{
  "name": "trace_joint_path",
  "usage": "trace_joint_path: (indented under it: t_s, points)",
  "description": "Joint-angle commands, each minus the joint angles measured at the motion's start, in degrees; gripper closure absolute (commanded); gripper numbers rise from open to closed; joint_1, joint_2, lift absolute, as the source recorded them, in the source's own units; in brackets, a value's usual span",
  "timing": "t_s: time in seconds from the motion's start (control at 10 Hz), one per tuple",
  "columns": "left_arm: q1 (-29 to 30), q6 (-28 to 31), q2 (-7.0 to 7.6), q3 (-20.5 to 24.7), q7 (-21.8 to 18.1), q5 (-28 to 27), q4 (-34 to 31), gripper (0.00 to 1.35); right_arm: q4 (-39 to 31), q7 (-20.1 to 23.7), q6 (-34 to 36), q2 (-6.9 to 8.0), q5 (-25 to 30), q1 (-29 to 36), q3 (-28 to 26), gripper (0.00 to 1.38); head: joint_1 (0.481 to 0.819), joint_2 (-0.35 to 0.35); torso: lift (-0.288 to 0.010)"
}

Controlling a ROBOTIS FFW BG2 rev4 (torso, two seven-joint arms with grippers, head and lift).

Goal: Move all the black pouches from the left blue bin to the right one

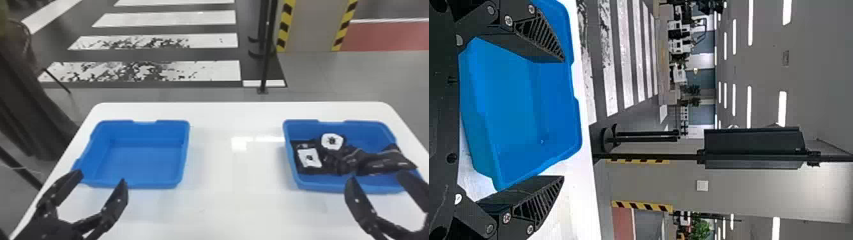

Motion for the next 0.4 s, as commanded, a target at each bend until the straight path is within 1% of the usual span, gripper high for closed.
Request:
trace_joint_path:
  t_s: [0.0,0.3]
  points:
    - [0.0,0.0,0.0,0.0,0.0,0.0,0.0,0.22,0.0,0.0,0.1,0.23,0.0,0.0,0.0,0.19,0.695,0.068,-0.14]
    - [0.1,0.0,0.0,0.0,0.0,0.0,0.0,0.22,0.0,0.0,0.0,0.23,-0.1,0.0,0.0,0.19,0.695,0.068,-0.14]
